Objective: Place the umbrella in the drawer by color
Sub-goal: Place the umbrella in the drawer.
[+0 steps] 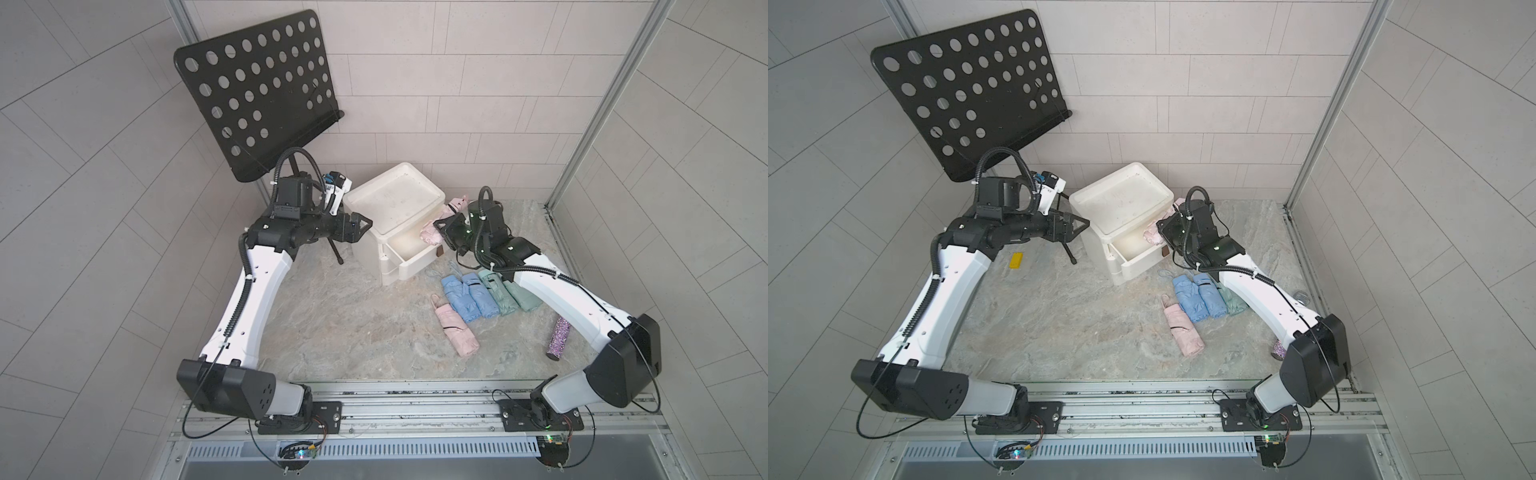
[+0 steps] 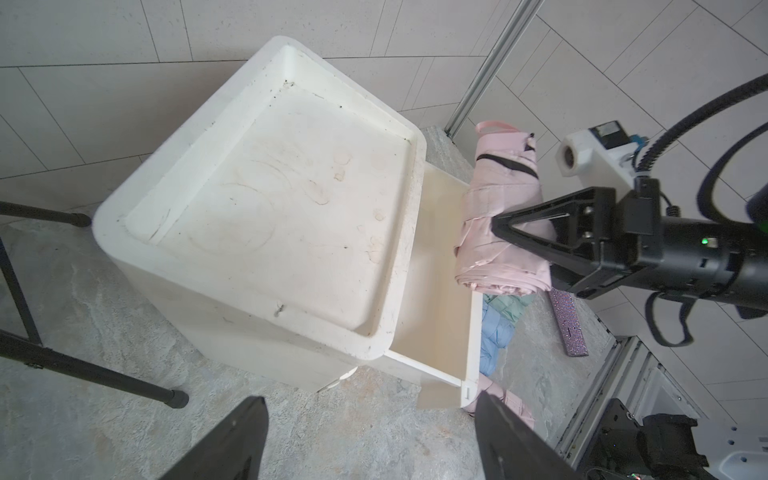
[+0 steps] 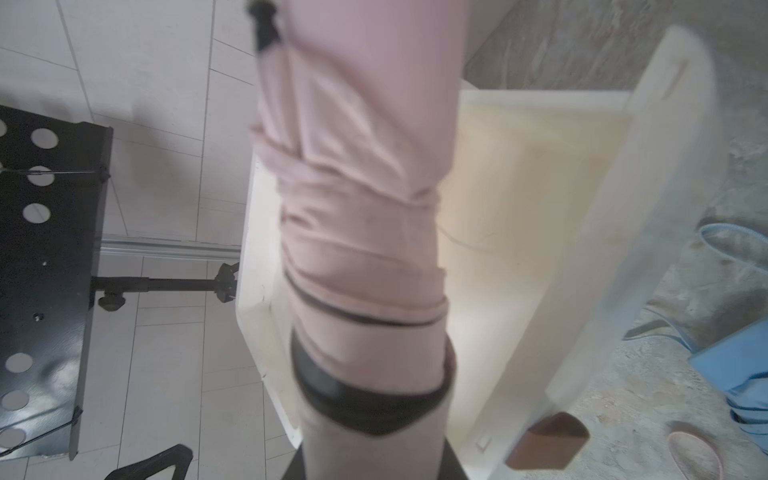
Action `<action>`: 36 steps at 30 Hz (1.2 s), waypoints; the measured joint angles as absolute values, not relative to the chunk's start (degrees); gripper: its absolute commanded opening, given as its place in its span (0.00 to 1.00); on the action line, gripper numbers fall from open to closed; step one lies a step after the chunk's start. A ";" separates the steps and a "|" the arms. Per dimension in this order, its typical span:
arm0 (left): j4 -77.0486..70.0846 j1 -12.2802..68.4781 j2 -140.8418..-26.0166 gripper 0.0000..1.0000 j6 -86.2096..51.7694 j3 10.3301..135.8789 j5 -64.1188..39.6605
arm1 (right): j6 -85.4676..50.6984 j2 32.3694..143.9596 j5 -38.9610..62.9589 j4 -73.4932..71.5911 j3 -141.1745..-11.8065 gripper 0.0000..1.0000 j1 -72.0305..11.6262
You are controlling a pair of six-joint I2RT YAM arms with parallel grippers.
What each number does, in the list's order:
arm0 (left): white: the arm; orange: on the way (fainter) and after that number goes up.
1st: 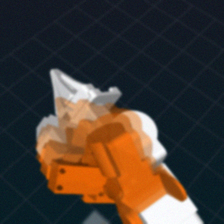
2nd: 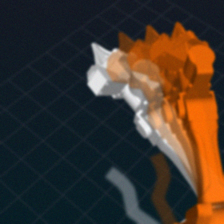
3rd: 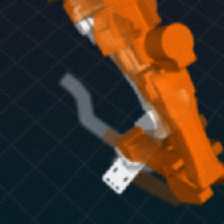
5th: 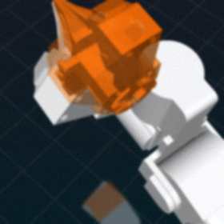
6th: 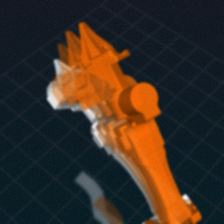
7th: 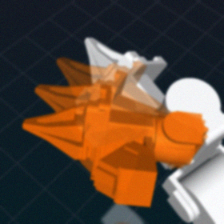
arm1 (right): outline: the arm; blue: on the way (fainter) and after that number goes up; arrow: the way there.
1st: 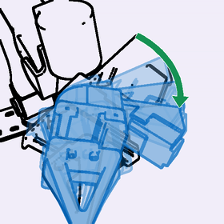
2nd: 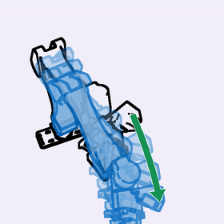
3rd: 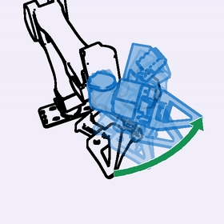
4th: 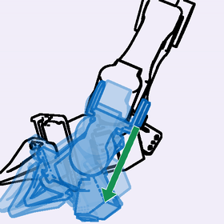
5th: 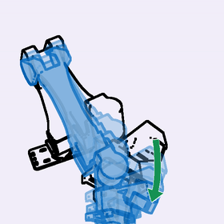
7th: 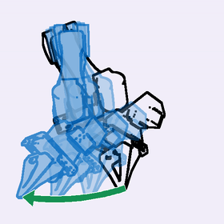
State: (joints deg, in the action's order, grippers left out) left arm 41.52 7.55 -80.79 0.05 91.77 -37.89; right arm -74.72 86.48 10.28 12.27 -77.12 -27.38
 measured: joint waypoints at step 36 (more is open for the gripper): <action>37.76 5.26 -79.99 0.85 -2.42 88.66 -38.81 | -79.48 96.97 12.40 14.85 -86.91 0.66 -30.85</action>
